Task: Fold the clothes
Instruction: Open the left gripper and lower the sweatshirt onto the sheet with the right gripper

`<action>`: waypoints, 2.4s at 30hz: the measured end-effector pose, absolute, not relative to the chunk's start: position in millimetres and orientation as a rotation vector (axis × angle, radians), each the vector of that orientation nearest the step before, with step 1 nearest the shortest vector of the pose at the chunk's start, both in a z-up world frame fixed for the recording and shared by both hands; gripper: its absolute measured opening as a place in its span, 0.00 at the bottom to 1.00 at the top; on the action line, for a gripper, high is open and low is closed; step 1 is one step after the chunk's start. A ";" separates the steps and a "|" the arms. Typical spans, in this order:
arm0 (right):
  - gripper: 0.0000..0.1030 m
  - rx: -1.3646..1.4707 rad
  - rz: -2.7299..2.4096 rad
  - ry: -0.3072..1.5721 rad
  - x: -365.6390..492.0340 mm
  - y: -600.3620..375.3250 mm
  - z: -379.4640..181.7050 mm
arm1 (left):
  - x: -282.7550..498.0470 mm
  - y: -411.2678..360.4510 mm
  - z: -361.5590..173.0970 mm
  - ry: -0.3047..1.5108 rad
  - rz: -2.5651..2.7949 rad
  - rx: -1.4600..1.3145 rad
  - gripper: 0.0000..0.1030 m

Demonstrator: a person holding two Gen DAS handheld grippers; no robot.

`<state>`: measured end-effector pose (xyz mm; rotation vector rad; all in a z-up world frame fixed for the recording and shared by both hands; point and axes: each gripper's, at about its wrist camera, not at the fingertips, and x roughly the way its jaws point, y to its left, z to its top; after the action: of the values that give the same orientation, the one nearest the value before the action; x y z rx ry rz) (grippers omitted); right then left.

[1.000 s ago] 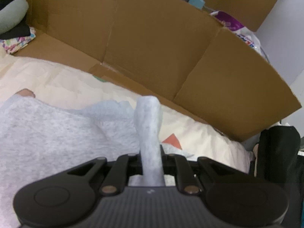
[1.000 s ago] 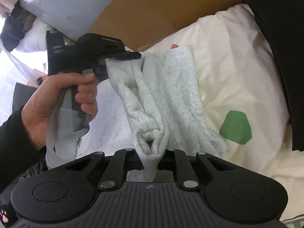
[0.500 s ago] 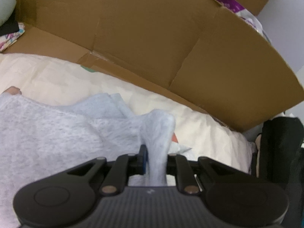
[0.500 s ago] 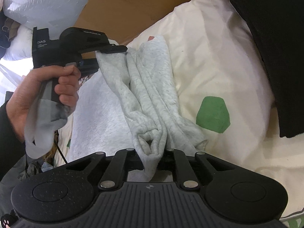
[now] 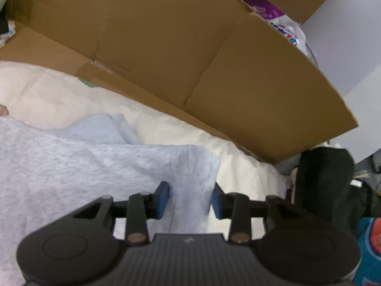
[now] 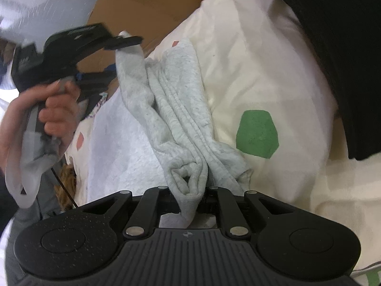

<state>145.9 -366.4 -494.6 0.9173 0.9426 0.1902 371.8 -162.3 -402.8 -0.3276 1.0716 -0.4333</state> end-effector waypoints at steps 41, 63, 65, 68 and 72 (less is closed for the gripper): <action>0.43 0.381 0.196 0.891 223.1 -328.5 -402.7 | 332.8 46.8 -413.8 0.989 -0.287 -0.266 0.55; 0.03 0.308 0.191 0.906 295.9 -326.7 -412.8 | 320.6 47.4 -429.4 0.966 -0.284 -0.364 0.55; 0.02 0.362 0.178 0.908 296.7 -336.6 -414.3 | 321.0 49.5 -431.1 0.964 -0.281 -0.371 0.55; 0.02 0.420 0.155 0.915 295.1 -347.0 -421.3 | 322.5 50.3 -431.4 0.961 -0.280 -0.375 0.55; 0.02 0.476 0.133 0.938 293.9 -354.8 -436.7 | 328.8 47.9 -433.2 0.944 -0.280 -0.363 0.55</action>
<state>293.9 -354.8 -436.7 0.4763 0.9383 0.1333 328.8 47.9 -433.2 -0.3634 0.9445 -0.2801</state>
